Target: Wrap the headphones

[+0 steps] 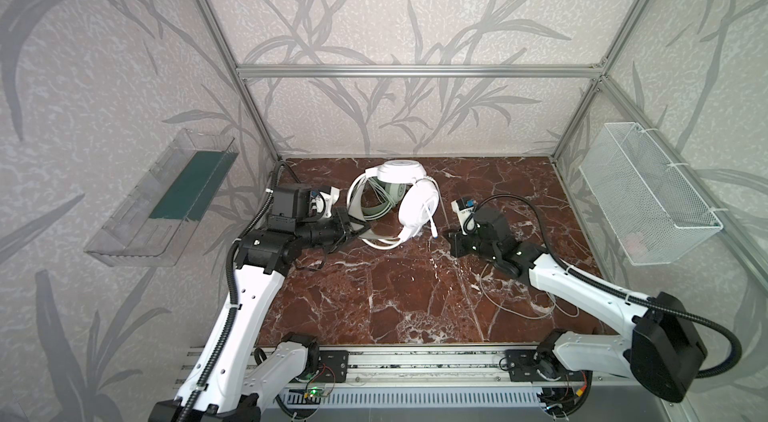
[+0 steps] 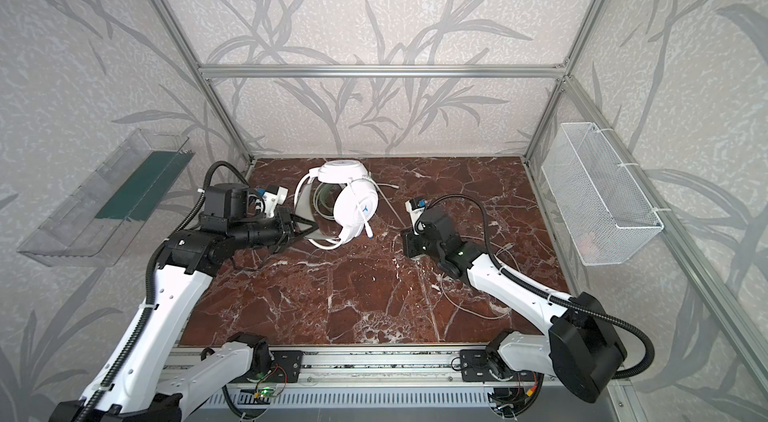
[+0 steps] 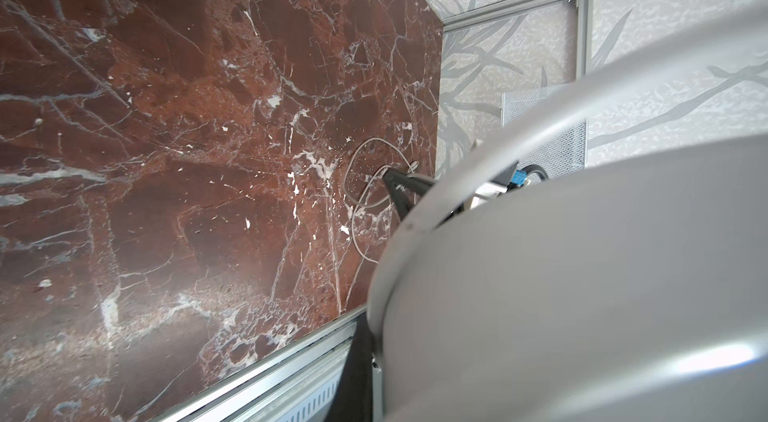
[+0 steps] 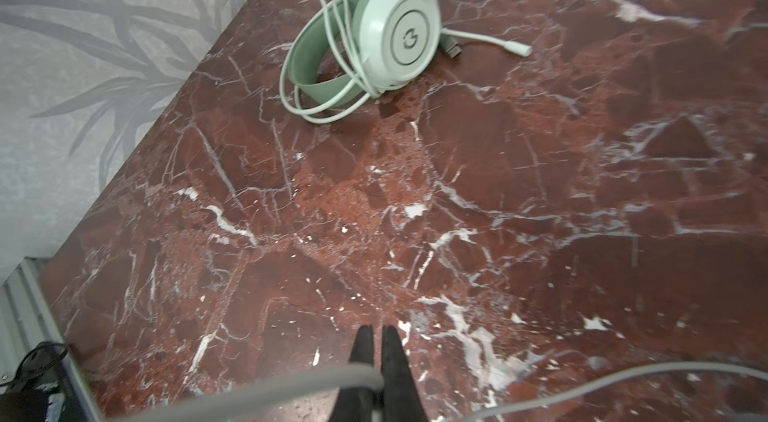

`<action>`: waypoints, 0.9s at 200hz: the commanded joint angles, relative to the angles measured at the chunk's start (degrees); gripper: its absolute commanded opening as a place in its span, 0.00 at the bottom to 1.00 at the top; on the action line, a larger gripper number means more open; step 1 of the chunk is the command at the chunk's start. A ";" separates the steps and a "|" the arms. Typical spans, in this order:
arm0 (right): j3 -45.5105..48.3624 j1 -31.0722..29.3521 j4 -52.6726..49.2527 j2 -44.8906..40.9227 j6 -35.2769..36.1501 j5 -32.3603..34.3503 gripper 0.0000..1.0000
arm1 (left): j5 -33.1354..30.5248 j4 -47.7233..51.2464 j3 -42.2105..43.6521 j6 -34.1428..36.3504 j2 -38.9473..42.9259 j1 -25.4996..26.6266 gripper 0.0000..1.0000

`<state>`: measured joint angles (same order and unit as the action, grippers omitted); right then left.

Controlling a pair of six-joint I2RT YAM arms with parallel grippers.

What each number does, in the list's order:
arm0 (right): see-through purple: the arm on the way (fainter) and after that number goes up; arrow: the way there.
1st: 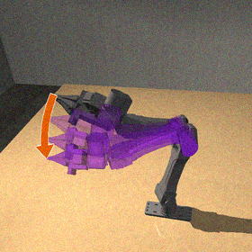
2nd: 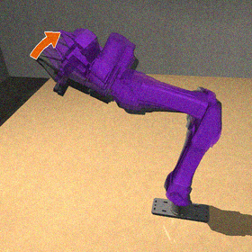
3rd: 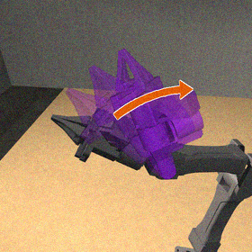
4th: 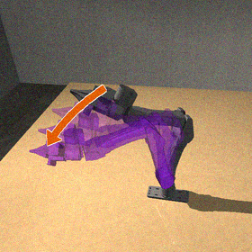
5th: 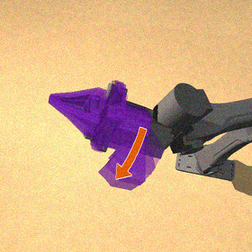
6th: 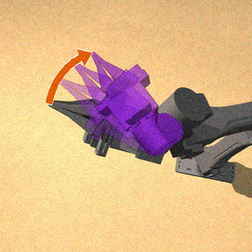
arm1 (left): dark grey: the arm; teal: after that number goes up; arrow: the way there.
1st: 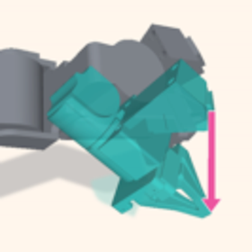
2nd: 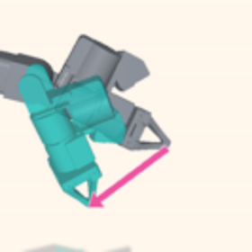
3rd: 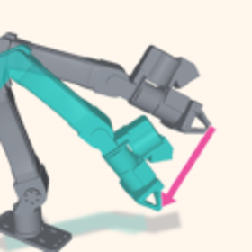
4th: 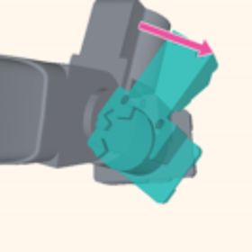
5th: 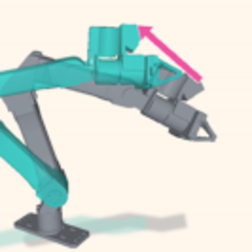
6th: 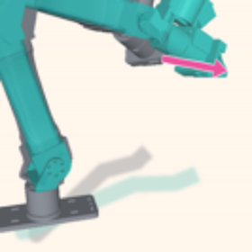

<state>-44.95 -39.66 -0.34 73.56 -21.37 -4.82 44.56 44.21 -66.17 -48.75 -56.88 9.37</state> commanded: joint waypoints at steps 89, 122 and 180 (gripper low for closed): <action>-6.71 -18.51 -5.13 7.46 2.34 7.19 0.00 | -3.18 -7.80 -0.93 -10.97 -3.47 -0.38 0.00; -10.18 -25.60 -10.66 6.88 4.42 8.91 0.00 | -7.44 -3.27 -0.64 -10.25 -5.37 -0.40 0.00; -13.24 -29.95 -18.84 5.76 7.21 11.04 0.00 | -12.29 3.17 -1.99 -5.54 -7.09 -0.40 0.00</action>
<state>-57.28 -67.51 -12.56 80.38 -17.96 6.52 34.04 48.18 -65.36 -55.13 -63.75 9.30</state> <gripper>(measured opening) 0.058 0.073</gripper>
